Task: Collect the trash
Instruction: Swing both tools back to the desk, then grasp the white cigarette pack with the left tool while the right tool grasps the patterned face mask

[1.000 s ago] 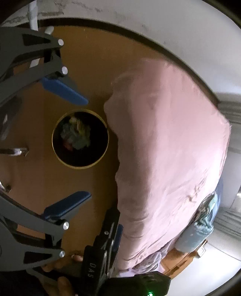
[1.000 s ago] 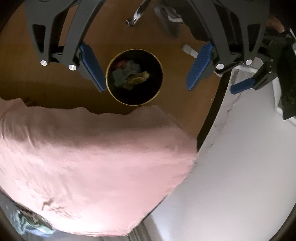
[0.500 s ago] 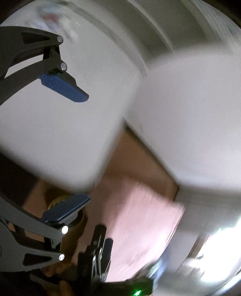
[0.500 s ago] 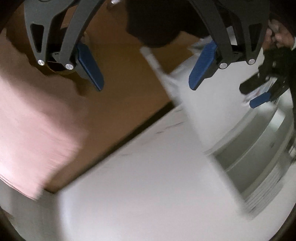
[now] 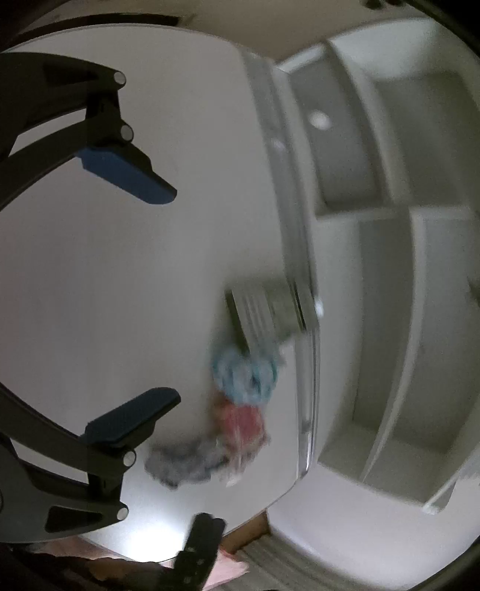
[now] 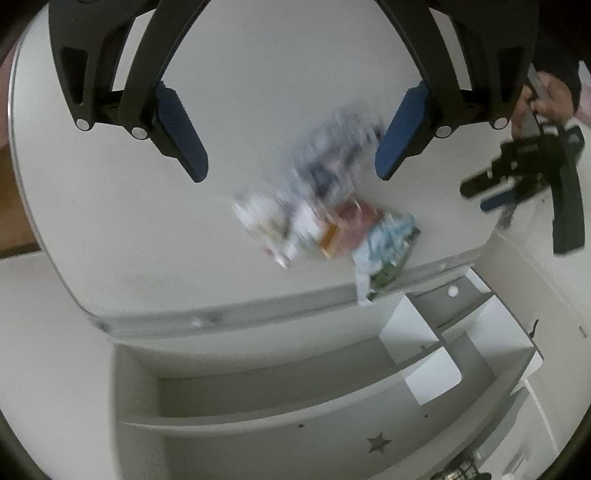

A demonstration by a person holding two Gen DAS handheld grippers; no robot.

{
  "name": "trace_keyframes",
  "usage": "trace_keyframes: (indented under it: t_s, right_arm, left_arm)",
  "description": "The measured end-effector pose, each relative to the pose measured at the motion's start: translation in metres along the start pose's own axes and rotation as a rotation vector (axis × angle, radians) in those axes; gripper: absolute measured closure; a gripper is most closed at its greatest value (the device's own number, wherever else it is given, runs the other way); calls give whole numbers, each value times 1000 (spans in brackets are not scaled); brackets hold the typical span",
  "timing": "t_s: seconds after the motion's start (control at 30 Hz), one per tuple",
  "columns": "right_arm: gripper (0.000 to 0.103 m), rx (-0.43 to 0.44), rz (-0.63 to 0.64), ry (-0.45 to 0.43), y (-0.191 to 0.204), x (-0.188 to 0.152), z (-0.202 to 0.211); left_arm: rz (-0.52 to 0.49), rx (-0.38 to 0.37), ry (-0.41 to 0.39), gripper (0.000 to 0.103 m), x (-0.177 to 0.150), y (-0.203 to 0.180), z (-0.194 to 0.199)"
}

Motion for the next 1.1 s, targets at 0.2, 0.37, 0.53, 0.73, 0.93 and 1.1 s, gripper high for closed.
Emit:
trace_keyframes:
  t_s: [0.2,0.37,0.53,0.73,0.93,1.1]
  right_arm:
    - [20,44,-53,65,-22,26,-38]
    - [56,76,-90,127,-29,17,-59]
    - [82,83,-87,76,-25,24,-52]
    - [82,111,-77,15,-19,36,-27]
    - [82,86,-53,-14,-19,35,-14]
    - [82,76,-64,-24,-23,28,-7]
  left_arm:
    - [-10,-39,33,7,11,-1,-17]
    - [-34,-46,34,7,40,-17,-50]
    - [-6,-77,80,7,63,-30,-76]
    - [-30,-71,131,7,66,-42,-109]
    - [-23,-81,116,7,68,-45,-117]
    - [-27,-94,110,45,69,-47,-108]
Point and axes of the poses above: each gripper's, at about its wrist camera, not at the fingertips, and z roughly against the way its jaws point, y to its left, x to its top, the point moved 10 cm from there along -z, roughly the way its jaws point, and after that the axes turned 13 degrees about z, right-handed, at the moved point
